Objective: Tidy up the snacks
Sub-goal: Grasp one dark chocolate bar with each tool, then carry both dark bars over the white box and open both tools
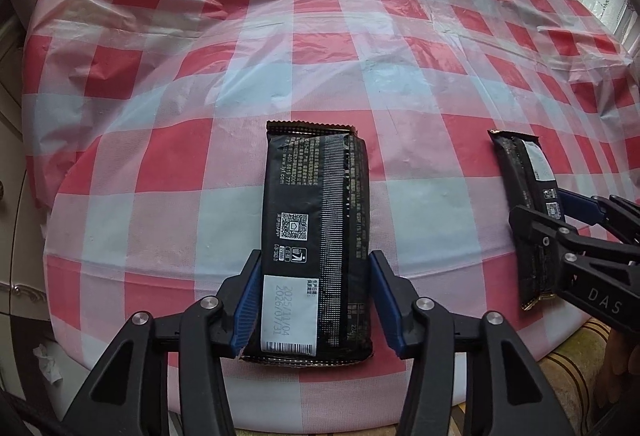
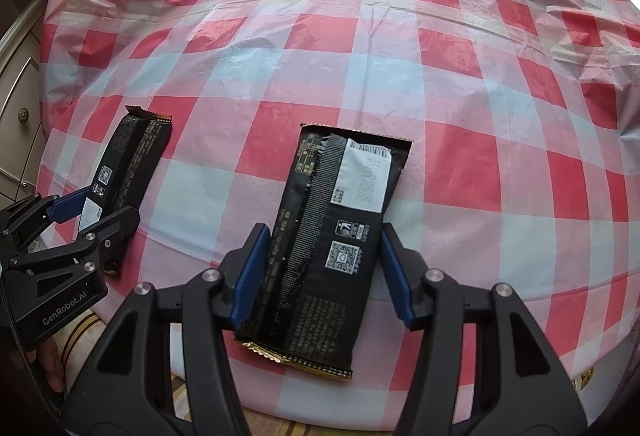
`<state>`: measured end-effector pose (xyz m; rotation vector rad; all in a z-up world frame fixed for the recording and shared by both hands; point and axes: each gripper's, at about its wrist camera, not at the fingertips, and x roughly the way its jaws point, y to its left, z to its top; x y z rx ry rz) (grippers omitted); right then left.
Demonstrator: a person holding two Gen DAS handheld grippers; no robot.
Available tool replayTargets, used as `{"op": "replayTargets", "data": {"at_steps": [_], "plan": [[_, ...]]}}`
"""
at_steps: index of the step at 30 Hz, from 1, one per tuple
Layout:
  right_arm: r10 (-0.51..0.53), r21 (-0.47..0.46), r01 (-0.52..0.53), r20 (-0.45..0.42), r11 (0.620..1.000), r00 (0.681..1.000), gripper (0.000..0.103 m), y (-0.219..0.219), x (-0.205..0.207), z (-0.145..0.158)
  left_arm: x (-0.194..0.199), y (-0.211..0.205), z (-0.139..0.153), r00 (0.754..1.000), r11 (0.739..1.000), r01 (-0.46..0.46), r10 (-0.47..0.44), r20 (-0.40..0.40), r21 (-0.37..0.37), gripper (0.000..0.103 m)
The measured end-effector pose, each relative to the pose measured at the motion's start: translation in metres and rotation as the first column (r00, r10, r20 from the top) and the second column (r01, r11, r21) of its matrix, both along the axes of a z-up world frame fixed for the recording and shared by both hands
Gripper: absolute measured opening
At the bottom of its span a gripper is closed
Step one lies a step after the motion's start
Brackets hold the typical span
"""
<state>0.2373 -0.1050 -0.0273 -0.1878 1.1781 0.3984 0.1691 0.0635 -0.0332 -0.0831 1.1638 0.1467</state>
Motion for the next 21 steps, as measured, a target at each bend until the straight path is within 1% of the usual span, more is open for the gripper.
{"op": "replayTargets", "data": {"at_steps": [2,5,7,13,17,21], "plan": [[0.000,0.014,0.000,0.001,1.000,1.000,0.057,-0.001,0.000,0.000,-0.001,-0.001,0.001,1.000,1.000,-0.004,0.004,0.003,0.002,0.051],[-0.007,0.063,0.007,-0.008,0.998,1.000,0.056,-0.008,0.000,0.003,-0.004,-0.001,0.004,1.000,1.000,-0.008,0.008,0.007,-0.014,0.051],[-0.019,0.096,0.020,-0.006,0.995,1.000,0.056,-0.015,-0.001,0.009,-0.005,-0.005,0.011,1.000,1.000,-0.005,0.005,0.027,-0.015,0.051],[-0.041,0.152,0.041,-0.003,0.988,0.999,0.056,-0.036,-0.009,0.026,-0.011,-0.025,0.027,0.998,0.999,0.024,-0.021,0.063,-0.046,0.051],[-0.064,0.145,0.061,0.014,0.988,0.998,0.056,-0.063,-0.017,0.040,-0.010,-0.054,0.039,0.993,0.994,0.085,-0.079,0.087,-0.063,0.051],[-0.101,0.120,0.095,0.045,0.988,0.994,0.056,-0.096,-0.026,0.052,-0.006,-0.091,0.052,0.981,0.983,0.165,-0.156,0.111,-0.080,0.051]]}}
